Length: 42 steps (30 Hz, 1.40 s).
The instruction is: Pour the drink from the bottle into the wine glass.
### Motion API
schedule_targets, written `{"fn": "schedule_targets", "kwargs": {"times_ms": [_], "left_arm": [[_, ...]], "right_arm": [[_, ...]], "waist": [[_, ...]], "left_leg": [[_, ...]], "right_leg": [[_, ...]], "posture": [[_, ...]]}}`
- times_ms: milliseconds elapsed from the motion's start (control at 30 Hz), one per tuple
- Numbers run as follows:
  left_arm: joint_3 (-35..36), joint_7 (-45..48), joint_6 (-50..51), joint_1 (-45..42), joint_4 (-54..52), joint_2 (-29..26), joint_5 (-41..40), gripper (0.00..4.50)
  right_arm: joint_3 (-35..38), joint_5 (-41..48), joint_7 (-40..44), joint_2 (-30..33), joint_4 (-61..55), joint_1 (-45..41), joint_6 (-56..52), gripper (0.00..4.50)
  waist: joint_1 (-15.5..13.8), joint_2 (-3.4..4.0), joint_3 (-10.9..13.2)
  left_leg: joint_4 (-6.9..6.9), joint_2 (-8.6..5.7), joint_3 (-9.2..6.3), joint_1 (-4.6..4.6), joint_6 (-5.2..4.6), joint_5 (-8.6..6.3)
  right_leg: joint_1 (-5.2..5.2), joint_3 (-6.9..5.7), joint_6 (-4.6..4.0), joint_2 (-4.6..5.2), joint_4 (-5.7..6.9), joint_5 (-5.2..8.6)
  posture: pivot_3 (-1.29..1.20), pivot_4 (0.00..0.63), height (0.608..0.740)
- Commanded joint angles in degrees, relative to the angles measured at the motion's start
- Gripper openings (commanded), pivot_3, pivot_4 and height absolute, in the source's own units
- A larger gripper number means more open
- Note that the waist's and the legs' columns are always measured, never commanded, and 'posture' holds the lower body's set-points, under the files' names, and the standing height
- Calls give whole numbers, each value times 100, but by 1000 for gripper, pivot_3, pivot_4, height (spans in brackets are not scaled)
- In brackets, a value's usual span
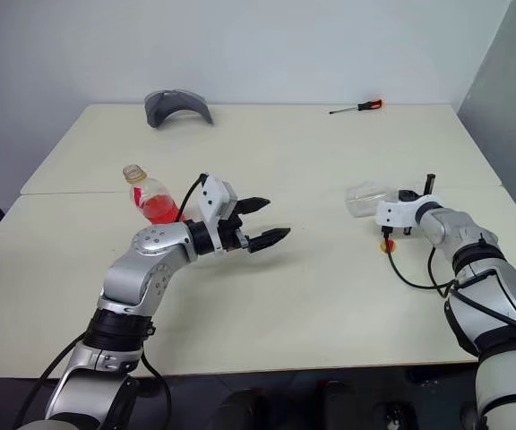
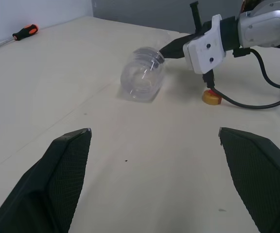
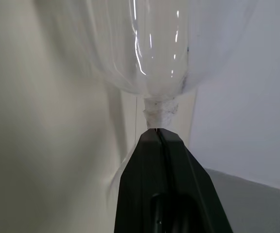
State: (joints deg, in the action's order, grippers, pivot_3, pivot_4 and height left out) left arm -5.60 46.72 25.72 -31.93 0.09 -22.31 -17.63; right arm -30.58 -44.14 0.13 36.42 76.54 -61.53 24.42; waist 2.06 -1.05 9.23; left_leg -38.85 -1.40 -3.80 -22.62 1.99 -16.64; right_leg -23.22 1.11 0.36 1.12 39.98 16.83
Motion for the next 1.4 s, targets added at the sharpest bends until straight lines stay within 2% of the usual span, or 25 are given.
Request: {"fn": "schedule_targets", "kwargs": {"times_ms": [33,367,733,833,1167,1200,1400], "left_arm": [[109,-43,-123,-93,-116,-9,-30,4500],[165,-69,-205,-222,65,6,-16,4500],[177,-118,-306,-261,160,-14,-4,4500],[169,-128,-327,-258,167,-10,-5,4500],[159,-139,-423,-365,326,32,19,4500],[161,-139,-442,-384,353,35,24,4500],[121,-167,-486,-343,324,80,37,4500]], "right_arm": [[56,66,-7,59,10,-155,9,981],[37,32,-37,41,38,-232,-108,4428],[-32,-63,-110,16,65,-306,-286,4472],[38,24,13,19,71,-310,-236,3861],[15,-8,-35,71,58,-310,-196,210],[10,-14,-37,76,57,-310,-193,22],[-3,-28,-46,125,45,-281,-146,22]], "waist": [[0,0,0],[3,0,0],[17,0,0],[18,0,0],[21,0,0],[22,0,0],[28,0,0]], "left_leg": [[0,0,0,0,0,0],[0,0,0,0,0,0],[0,0,0,0,0,0],[0,0,0,0,0,0],[0,0,0,0,0,0],[0,0,0,0,0,0],[0,0,0,0,0,0]], "right_leg": [[0,0,0,0,0,0],[0,0,0,0,0,0],[-1,0,0,0,1,0],[-1,0,0,0,1,0],[-1,-1,0,0,1,0],[-1,-1,0,0,1,0],[-1,0,0,0,1,0]], "posture": [[0,150,740],[0,150,740],[0,150,740],[0,150,740],[0,150,740],[0,150,740],[0,150,740]]}}
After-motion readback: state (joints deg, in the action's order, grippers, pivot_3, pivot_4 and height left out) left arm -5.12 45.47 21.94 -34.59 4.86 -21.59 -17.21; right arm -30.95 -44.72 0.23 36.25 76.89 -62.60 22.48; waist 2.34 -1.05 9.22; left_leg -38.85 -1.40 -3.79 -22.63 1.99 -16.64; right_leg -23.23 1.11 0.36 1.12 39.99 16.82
